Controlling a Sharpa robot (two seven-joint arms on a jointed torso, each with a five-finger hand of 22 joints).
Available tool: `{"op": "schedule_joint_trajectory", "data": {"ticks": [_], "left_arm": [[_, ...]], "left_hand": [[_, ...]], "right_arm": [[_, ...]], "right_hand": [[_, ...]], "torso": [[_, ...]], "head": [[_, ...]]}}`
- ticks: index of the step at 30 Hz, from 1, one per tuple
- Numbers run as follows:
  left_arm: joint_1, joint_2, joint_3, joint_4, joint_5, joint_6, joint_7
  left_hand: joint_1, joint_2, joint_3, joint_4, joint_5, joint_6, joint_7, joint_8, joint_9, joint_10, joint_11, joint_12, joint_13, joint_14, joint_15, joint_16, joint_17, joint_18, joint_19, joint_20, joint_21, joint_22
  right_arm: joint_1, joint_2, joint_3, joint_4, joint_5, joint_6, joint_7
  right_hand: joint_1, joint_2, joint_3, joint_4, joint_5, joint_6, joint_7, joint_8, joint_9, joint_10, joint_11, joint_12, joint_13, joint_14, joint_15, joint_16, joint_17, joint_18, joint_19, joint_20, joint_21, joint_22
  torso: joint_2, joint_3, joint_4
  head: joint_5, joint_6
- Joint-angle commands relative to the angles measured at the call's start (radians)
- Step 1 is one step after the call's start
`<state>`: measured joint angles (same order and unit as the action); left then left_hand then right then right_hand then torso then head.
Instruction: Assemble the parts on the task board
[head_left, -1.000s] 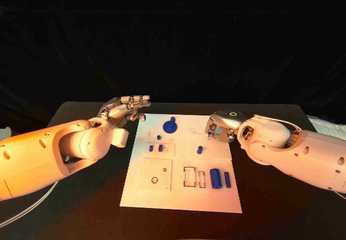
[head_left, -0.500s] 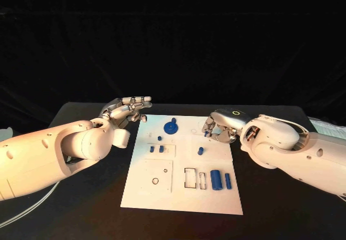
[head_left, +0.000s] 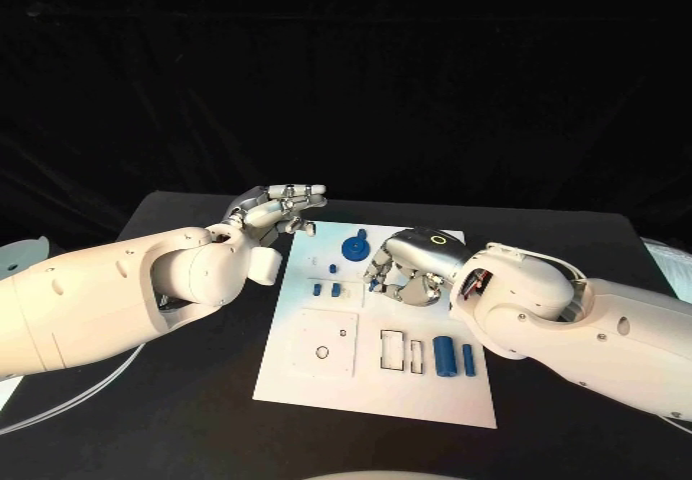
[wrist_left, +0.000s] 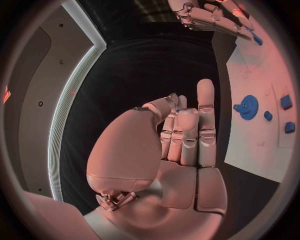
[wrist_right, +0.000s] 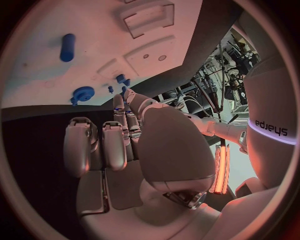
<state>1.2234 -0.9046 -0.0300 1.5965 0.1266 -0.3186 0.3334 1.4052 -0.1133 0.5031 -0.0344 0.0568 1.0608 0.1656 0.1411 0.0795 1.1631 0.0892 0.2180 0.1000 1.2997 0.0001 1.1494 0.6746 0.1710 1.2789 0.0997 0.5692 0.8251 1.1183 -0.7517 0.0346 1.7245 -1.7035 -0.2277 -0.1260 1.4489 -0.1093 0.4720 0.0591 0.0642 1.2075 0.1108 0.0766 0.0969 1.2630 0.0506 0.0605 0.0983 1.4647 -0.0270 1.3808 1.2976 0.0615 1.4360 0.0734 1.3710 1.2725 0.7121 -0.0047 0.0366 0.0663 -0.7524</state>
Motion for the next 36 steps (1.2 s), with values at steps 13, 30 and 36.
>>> {"op": "schedule_joint_trajectory", "data": {"ticks": [13, 30, 36], "left_arm": [[0.001, 0.025, 0.001, -0.006, -0.005, 0.021, 0.001], [0.001, 0.028, 0.001, -0.006, -0.005, 0.026, 0.0], [0.001, 0.028, 0.001, -0.006, -0.005, 0.03, -0.001]], "left_hand": [[0.005, 0.002, 0.0, -0.008, -0.002, -0.005, 0.002, 0.003, 0.0, -0.01, 0.0, 0.008, 0.001, -0.012, 0.0, -0.007, -0.006, 0.011, -0.007, -0.004, -0.004, -0.001], [0.005, 0.004, 0.001, -0.009, -0.002, -0.005, 0.002, 0.004, 0.0, -0.01, 0.0, 0.009, 0.001, -0.011, 0.001, -0.003, 0.0, 0.01, -0.007, -0.004, -0.004, -0.001], [0.005, 0.004, 0.001, -0.009, -0.002, -0.005, 0.002, 0.004, 0.0, -0.01, 0.0, 0.009, 0.001, -0.011, 0.001, -0.003, 0.0, 0.01, -0.007, -0.004, -0.004, -0.001]], "right_arm": [[-0.079, 0.111, -0.018, -0.083, -0.07, 0.061, 0.047], [-0.104, 0.149, -0.027, -0.133, -0.1, 0.068, 0.039], [-0.105, 0.153, -0.027, -0.135, -0.107, 0.072, 0.035]], "right_hand": [[0.0, -0.002, 0.004, -0.01, 0.009, -0.001, 0.008, -0.003, -0.001, 0.005, 0.003, 0.003, -0.002, 0.059, 0.0, -0.001, 0.0, 0.005, 0.007, 0.0, 0.003, 0.0], [-0.001, -0.002, 0.005, -0.011, 0.01, -0.001, 0.008, -0.003, -0.001, 0.004, 0.003, 0.003, -0.002, 0.059, 0.0, -0.001, 0.0, 0.005, 0.008, 0.0, 0.003, 0.001], [-0.002, -0.002, 0.005, -0.012, 0.011, -0.001, 0.008, -0.004, -0.001, 0.004, 0.004, 0.003, -0.003, 0.059, 0.0, -0.001, 0.0, 0.005, 0.008, 0.001, 0.003, 0.001]], "torso": [[0.001, 0.0007, -0.0016], [0.0, 0.0013, -0.0003], [0.0, 0.0011, -0.001]], "head": [[0.032, -0.02], [0.047, -0.034], [0.051, -0.034]]}}
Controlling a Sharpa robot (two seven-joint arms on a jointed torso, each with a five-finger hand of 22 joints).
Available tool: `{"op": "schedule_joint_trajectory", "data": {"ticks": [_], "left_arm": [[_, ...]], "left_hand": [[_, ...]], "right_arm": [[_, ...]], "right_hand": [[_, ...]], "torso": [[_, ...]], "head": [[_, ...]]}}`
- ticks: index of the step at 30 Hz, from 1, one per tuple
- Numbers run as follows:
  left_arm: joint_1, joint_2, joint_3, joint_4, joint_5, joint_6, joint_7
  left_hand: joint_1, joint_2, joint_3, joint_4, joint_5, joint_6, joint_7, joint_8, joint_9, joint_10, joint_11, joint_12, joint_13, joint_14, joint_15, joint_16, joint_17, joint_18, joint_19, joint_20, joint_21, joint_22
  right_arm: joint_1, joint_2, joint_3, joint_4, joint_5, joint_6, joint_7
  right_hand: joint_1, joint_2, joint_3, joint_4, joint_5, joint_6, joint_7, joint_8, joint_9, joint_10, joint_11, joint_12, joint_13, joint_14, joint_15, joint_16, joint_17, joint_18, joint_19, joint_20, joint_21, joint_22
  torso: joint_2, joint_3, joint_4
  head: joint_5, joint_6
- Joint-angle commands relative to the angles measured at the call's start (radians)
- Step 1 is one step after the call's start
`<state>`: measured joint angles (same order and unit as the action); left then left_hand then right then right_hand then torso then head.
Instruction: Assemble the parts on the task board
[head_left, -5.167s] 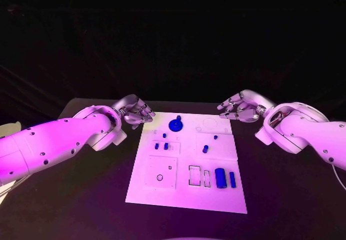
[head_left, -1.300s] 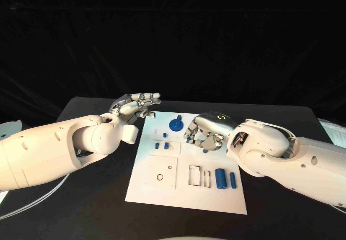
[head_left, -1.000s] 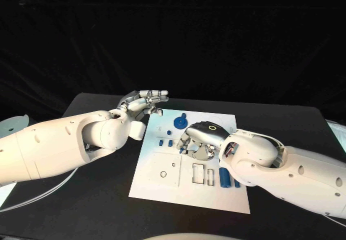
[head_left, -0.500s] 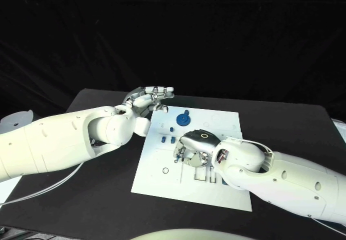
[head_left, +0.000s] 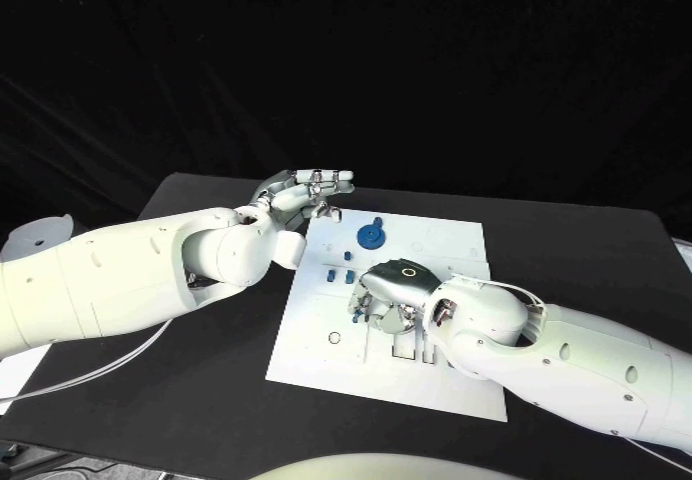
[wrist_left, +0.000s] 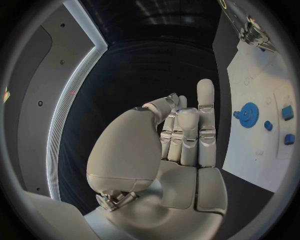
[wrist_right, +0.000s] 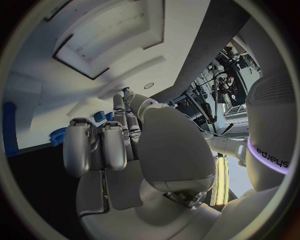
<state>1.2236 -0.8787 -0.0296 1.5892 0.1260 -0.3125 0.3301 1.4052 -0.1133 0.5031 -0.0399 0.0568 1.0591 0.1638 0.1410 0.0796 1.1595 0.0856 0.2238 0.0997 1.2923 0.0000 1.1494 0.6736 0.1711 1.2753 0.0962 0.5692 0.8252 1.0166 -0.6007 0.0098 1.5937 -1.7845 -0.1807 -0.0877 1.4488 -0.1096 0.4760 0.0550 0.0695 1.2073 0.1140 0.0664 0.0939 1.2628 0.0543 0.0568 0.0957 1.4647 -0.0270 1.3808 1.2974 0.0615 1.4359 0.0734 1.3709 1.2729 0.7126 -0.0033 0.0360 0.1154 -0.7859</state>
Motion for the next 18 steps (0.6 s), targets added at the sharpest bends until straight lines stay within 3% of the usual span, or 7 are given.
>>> {"op": "schedule_joint_trajectory", "data": {"ticks": [1, 18], "left_arm": [[0.001, 0.002, 0.001, 0.001, -0.004, 0.024, 0.002], [0.001, 0.0, 0.001, 0.001, -0.004, 0.027, -0.001]], "left_hand": [[0.005, 0.004, 0.001, -0.004, -0.002, -0.003, 0.004, 0.004, 0.0, -0.007, 0.003, 0.003, 0.001, -0.004, 0.001, -0.003, 0.001, 0.01, -0.003, 0.0, -0.004, -0.001], [0.004, 0.004, 0.0, -0.004, -0.002, -0.004, 0.004, 0.005, 0.0, -0.008, 0.004, 0.005, 0.001, -0.004, 0.001, -0.004, -0.002, 0.01, -0.003, 0.0, -0.004, -0.001]], "right_arm": [[-0.003, 0.002, -0.003, -0.004, -0.026, 0.026, -0.003], [-0.003, 0.004, -0.007, 0.007, -0.036, 0.082, -0.02]], "right_hand": [[-0.002, -0.001, 0.001, -0.007, 0.006, -0.001, 0.005, 0.007, 0.002, 0.005, 0.0, 0.006, 0.0, 0.059, 0.0, -0.001, 0.0, 0.005, 0.008, 0.001, 0.003, 0.001], [-0.03, -0.015, -0.009, -0.009, 0.016, -0.005, 0.006, 0.002, 0.003, -0.004, 0.003, 0.006, -0.009, 0.058, 0.004, -0.002, -0.003, 0.006, 0.006, 0.005, 0.001, -0.002]], "torso": [[-0.001, -0.0004, -0.0004], [-0.001, -0.0004, -0.0001]], "head": [[0.002, 0.0], [0.003, -0.005]]}}
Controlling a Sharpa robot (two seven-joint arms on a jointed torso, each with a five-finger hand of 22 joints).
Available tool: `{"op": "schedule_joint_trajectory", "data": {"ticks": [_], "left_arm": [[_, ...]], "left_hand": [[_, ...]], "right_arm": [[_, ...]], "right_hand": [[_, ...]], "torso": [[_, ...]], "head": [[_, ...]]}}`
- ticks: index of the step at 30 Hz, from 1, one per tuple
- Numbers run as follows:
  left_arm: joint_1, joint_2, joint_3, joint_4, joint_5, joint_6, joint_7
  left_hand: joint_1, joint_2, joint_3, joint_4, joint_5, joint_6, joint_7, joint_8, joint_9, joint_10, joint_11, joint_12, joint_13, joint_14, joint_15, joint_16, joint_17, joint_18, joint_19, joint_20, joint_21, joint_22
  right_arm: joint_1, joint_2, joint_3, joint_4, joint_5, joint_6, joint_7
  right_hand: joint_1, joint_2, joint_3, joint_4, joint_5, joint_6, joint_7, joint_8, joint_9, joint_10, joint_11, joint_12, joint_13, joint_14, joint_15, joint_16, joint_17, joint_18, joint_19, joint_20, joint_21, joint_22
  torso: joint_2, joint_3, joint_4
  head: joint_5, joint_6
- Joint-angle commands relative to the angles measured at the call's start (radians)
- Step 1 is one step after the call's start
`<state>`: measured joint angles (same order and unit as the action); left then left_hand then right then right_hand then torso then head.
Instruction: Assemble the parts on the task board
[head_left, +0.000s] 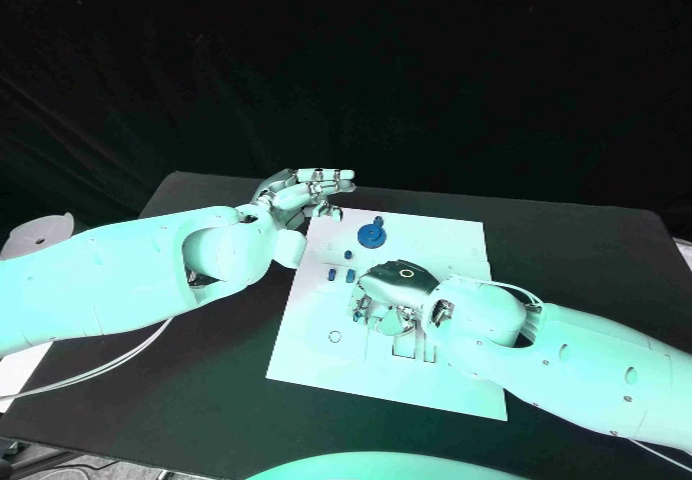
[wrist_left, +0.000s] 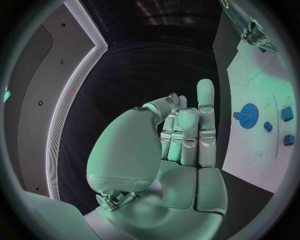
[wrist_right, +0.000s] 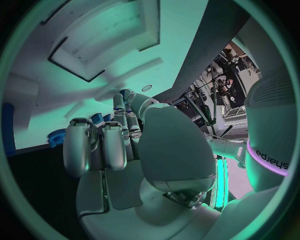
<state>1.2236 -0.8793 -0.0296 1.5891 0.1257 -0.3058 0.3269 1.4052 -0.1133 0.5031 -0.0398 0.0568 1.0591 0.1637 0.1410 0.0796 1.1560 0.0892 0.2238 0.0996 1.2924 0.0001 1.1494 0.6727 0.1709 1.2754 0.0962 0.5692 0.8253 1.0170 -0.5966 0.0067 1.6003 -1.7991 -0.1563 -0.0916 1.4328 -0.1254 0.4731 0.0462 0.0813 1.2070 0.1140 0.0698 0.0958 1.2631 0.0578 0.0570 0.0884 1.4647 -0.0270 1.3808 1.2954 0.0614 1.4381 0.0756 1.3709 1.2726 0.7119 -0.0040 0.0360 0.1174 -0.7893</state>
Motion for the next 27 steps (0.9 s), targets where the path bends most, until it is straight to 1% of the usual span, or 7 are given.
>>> {"op": "schedule_joint_trajectory", "data": {"ticks": [1, 6, 12, 15, 18, 22, 27], "left_arm": [[0.001, 0.001, 0.001, 0.001, -0.004, 0.02, 0.002], [0.001, 0.0, 0.001, 0.0, -0.004, 0.021, 0.001], [0.001, -0.001, 0.001, 0.0, -0.004, 0.023, -0.002], [0.001, -0.001, 0.001, 0.0, -0.004, 0.024, -0.003], [0.001, -0.001, 0.001, 0.0, -0.004, 0.024, -0.004], [0.001, -0.001, 0.001, 0.0, -0.004, 0.026, -0.006], [0.001, -0.001, 0.001, -0.001, -0.004, 0.029, -0.009]], "left_hand": [[0.004, 0.004, 0.0, -0.004, -0.002, -0.004, 0.004, 0.005, 0.0, -0.004, 0.0, 0.005, 0.002, -0.005, 0.001, -0.004, -0.001, 0.011, -0.003, 0.0, -0.004, -0.001], [0.004, 0.004, 0.0, -0.004, -0.002, -0.004, 0.004, 0.005, 0.0, -0.004, 0.0, 0.005, 0.002, -0.005, 0.001, -0.004, -0.001, 0.011, -0.003, 0.0, -0.004, -0.001], [0.004, 0.004, 0.0, -0.005, -0.002, -0.004, 0.004, 0.005, 0.0, -0.004, 0.0, 0.005, 0.002, -0.005, 0.001, -0.005, -0.002, 0.011, -0.003, 0.0, -0.004, -0.002], [0.004, 0.004, -0.001, -0.005, -0.002, -0.004, 0.004, 0.005, 0.0, -0.005, 0.0, 0.005, 0.002, -0.006, 0.001, -0.006, -0.004, 0.011, -0.004, 0.0, -0.005, -0.002], [0.004, 0.004, -0.001, -0.005, -0.002, -0.004, 0.004, 0.005, 0.0, -0.005, 0.0, 0.005, 0.002, -0.006, 0.001, -0.006, -0.004, 0.011, -0.004, 0.0, -0.005, -0.002], [0.003, 0.004, -0.001, -0.005, -0.002, -0.004, 0.004, 0.006, 0.0, -0.006, 0.0, 0.006, 0.002, -0.006, 0.001, -0.006, -0.006, 0.01, -0.004, 0.0, -0.005, -0.002], [0.003, 0.004, -0.002, -0.006, -0.002, -0.005, 0.005, 0.006, 0.0, -0.006, 0.0, 0.006, 0.002, -0.007, 0.001, -0.006, -0.006, 0.01, -0.004, 0.0, -0.005, -0.002]], "right_arm": [[-0.004, 0.0, -0.004, 0.001, -0.022, 0.058, -0.019], [-0.004, 0.001, -0.005, -0.002, -0.027, 0.046, -0.03], [-0.004, 0.004, -0.007, -0.007, -0.028, 0.025, -0.035], [-0.004, 0.005, -0.008, -0.008, -0.028, 0.014, -0.036], [-0.004, 0.005, -0.008, -0.009, -0.028, 0.003, -0.035], [-0.004, 0.005, -0.009, -0.009, -0.028, -0.012, -0.033], [-0.004, -0.001, -0.009, -0.001, -0.028, -0.061, -0.022]], "right_hand": [[-0.019, -0.002, -0.009, 0.0, 0.006, -0.008, 0.007, -0.003, 0.0, -0.007, 0.001, 0.005, -0.004, 0.058, 0.005, -0.003, -0.002, 0.006, 0.003, 0.003, 0.001, -0.003], [-0.053, -0.026, -0.023, 0.008, 0.01, -0.055, 0.023, -0.01, -0.011, -0.067, 0.019, 0.003, -0.022, 0.054, 0.02, -0.011, -0.015, 0.009, -0.006, 0.014, -0.011, -0.018], [-0.062, -0.036, -0.03, 0.007, 0.009, -0.078, 0.03, -0.009, -0.018, -0.108, 0.029, 0.005, -0.027, 0.052, 0.028, -0.017, -0.025, 0.013, -0.015, 0.022, -0.024, -0.035], [-0.066, -0.042, -0.038, 0.005, 0.009, -0.108, 0.035, -0.01, -0.025, -0.143, 0.036, 0.005, -0.027, 0.049, 0.035, -0.025, -0.037, 0.019, -0.027, 0.027, -0.042, -0.06], [-0.069, -0.046, -0.05, 0.002, 0.008, -0.138, 0.036, -0.01, -0.03, -0.171, 0.039, 0.008, -0.026, 0.046, 0.038, -0.036, -0.053, 0.024, -0.038, 0.031, -0.059, -0.082], [-0.07, -0.047, -0.06, 0.001, 0.008, -0.147, 0.036, -0.009, -0.03, -0.187, 0.041, 0.01, -0.026, 0.043, 0.038, -0.042, -0.061, 0.026, -0.043, 0.032, -0.068, -0.093], [-0.07, -0.05, -0.078, -0.002, 0.012, -0.162, 0.031, -0.009, -0.03, -0.209, 0.043, 0.012, -0.025, 0.042, 0.039, -0.046, -0.068, 0.027, -0.046, 0.033, -0.075, -0.101]], "torso": [[0.0, 0.0003, -0.0001], [0.0, -0.0003, 0.0003], [0.001, 0.0003, 0.0006], [0.0, 0.0001, 0.0002], [0.0, -0.0005, 0.0], [0.0, -0.0003, 0.0001], [0.0, 0.0004, 0.0004]], "head": [[0.001, -0.002], [0.001, -0.003], [0.002, -0.004], [0.003, -0.004], [0.004, -0.005], [0.004, -0.005], [0.005, -0.004]]}}
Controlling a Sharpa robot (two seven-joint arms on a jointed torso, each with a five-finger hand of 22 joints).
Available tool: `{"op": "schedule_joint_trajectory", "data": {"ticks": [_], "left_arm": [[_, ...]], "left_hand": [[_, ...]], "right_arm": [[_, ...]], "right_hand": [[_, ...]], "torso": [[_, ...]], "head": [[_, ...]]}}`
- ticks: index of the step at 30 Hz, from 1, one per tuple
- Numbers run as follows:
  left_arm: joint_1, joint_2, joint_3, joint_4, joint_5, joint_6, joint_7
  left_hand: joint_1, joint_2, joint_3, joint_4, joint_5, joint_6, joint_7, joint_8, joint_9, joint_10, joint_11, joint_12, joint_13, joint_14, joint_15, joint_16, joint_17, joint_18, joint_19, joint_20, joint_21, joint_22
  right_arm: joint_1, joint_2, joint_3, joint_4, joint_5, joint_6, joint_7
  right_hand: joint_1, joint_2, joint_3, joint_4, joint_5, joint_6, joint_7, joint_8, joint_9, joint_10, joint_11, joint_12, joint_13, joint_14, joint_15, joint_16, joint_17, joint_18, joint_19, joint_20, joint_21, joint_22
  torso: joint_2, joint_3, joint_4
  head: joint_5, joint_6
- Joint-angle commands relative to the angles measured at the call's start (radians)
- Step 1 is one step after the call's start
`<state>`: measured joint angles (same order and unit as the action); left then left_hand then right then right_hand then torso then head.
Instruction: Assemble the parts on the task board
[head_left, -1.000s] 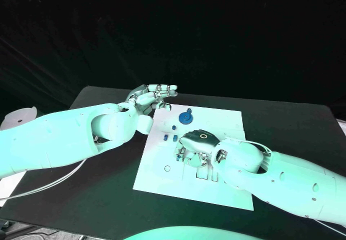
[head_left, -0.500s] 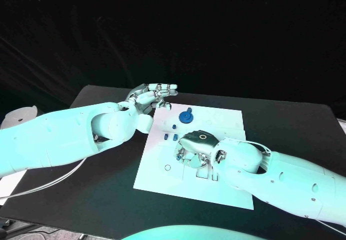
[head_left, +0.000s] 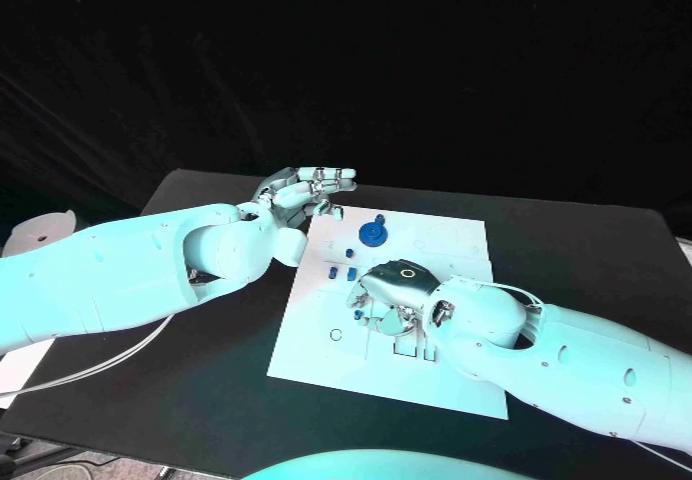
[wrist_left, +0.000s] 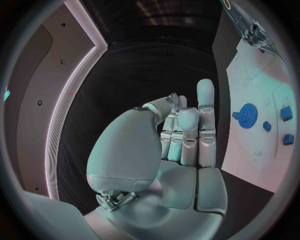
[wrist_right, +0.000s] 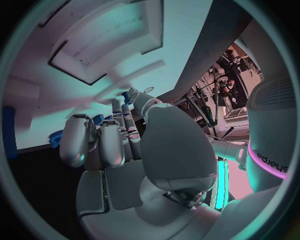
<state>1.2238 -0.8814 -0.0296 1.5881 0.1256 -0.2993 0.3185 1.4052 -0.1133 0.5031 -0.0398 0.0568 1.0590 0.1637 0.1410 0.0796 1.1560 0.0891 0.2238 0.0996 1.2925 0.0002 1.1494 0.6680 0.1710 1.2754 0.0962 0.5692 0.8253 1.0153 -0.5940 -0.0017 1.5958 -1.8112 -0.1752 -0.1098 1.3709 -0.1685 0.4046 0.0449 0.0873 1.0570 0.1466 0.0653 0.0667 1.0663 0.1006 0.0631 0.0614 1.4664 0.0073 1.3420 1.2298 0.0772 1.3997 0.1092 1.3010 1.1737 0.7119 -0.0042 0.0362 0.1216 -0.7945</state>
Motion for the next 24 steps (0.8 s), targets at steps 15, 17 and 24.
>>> {"op": "schedule_joint_trajectory", "data": {"ticks": [15, 17, 24], "left_arm": [[0.001, -0.004, 0.001, -0.003, -0.004, 0.027, -0.005], [0.001, -0.005, 0.001, -0.003, -0.004, 0.028, -0.006], [0.001, -0.006, 0.001, -0.002, -0.004, 0.031, -0.007]], "left_hand": [[0.0, 0.004, -0.004, -0.005, -0.002, -0.006, 0.005, 0.006, 0.0, -0.008, 0.001, 0.008, 0.002, -0.008, 0.002, -0.006, -0.003, 0.01, -0.005, 0.001, -0.005, -0.002], [0.0, 0.004, -0.004, -0.005, -0.002, -0.006, 0.005, 0.006, 0.0, -0.008, 0.001, 0.008, 0.002, -0.008, 0.002, -0.006, -0.003, 0.01, -0.005, 0.001, -0.005, -0.002], [0.0, 0.004, -0.004, -0.005, -0.002, -0.006, 0.005, 0.006, 0.0, -0.008, 0.001, 0.008, 0.002, -0.008, 0.002, -0.006, -0.003, 0.01, -0.005, 0.001, -0.005, -0.002]], "right_arm": [[0.022, -0.124, 0.014, 0.131, -0.001, -0.095, -0.002], [0.037, -0.161, 0.023, 0.153, 0.017, -0.091, -0.012], [0.098, -0.265, 0.035, 0.181, 0.059, -0.044, -0.055]], "right_hand": [[0.021, 0.011, -0.265, 0.05, 0.055, -0.059, -0.04, 0.0, 0.004, -0.077, 0.006, 0.058, 0.005, 0.031, 0.01, -0.021, -0.03, 0.026, -0.029, 0.006, -0.069, -0.082], [0.022, 0.012, -0.27, 0.052, 0.054, -0.058, -0.04, 0.0, 0.004, -0.076, 0.005, 0.061, 0.006, 0.031, 0.009, -0.021, -0.03, 0.026, -0.028, 0.005, -0.07, -0.082], [0.03, 0.002, -0.313, 0.085, 0.045, -0.056, -0.05, -0.001, 0.003, -0.082, 0.005, 0.075, 0.004, 0.03, 0.009, -0.024, -0.036, 0.026, -0.027, 0.004, -0.074, -0.087]], "torso": [[-0.001, -0.0001, -0.0018], [-0.001, 0.0004, -0.0036], [-0.002, -0.0003, -0.0041]], "head": [[0.0, 0.005], [-0.002, 0.007], [-0.019, 0.017]]}}
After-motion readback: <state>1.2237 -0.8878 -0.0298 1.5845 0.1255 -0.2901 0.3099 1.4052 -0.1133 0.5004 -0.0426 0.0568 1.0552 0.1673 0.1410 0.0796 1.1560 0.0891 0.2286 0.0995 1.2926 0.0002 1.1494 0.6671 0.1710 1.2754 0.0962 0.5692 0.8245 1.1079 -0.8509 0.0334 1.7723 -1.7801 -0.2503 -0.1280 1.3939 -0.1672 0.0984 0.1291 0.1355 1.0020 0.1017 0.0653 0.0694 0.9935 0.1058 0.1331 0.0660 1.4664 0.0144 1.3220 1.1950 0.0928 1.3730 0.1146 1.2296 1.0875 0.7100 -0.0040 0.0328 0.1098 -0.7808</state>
